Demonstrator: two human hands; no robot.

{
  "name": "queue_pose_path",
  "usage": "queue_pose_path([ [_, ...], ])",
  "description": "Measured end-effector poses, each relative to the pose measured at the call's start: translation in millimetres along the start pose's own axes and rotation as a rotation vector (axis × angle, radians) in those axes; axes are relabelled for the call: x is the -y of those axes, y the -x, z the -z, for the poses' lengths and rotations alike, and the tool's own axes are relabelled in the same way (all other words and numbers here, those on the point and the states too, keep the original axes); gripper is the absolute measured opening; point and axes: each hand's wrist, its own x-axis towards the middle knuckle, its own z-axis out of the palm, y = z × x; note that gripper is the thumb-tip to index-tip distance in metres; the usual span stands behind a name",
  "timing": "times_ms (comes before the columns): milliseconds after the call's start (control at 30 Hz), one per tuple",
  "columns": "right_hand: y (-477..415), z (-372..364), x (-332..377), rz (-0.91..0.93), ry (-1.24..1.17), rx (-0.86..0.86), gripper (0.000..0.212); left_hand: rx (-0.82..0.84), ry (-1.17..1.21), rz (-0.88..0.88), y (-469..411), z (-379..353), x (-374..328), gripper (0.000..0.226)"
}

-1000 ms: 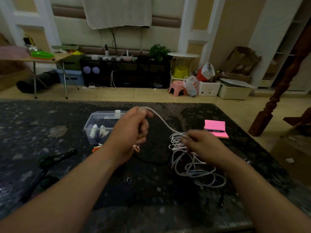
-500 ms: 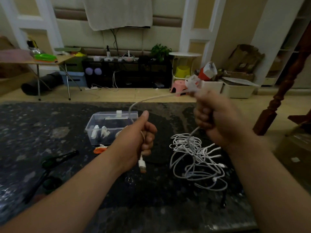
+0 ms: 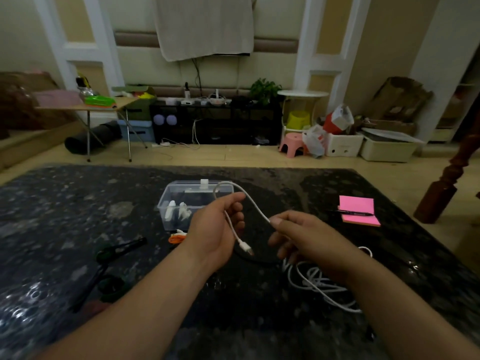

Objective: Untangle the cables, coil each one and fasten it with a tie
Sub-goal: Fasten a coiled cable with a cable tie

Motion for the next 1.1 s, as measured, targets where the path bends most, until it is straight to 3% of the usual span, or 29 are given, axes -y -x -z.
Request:
queue_pose_path([
  [100,2.0,-20.6,-0.5,-0.045,-0.112,0.157,0.029,0.054,0.069,0.029,4.6,0.2,0.3,0.033],
  [267,-2.9,-39.7,-7.1,-0.022,-0.171,0.253,0.018,0.114,0.117,0.069,11.8,2.7,0.5,0.034],
  [400,-4.0,-49.2,-12.9,-0.086,-0.302,0.251,0.002,0.198,-0.153,0.027,21.4,2.7,6.8,0.038],
  [467,-6.9,-45.9,-12.8,-0.066,-0.305,0.190,0.011,0.210,-0.247,0.035,20.4,5.7,9.9,0.038],
  [533,-11.0,-37.9,-13.3,0.022,-0.181,0.066,0.013,0.256,-0.243,0.094,18.8,12.3,8.9,0.041],
  [600,-14.4,-27.1,-15.4,0.127,0.089,-0.061,0.015,0.331,-0.140,0.188,16.0,23.3,1.8,0.047],
  [667,-16.1,-20.6,-15.5,0.178,0.288,-0.088,0.018,0.382,-0.041,0.277,10.9,36.5,-8.6,0.055],
  [800,-21.5,-27.0,-18.2,0.178,0.409,-0.116,0.012,0.510,-0.227,0.326,15.0,41.8,-7.7,0.062],
  [933,-28.4,-49.8,-20.2,0.166,0.344,-0.192,0.006,0.321,-0.419,0.126,20.7,22.1,15.2,0.038],
  [1100,-31.8,-56.6,-20.1,0.182,0.215,-0.223,0.012,0.173,-0.137,0.067,9.6,28.8,-5.4,0.044],
])
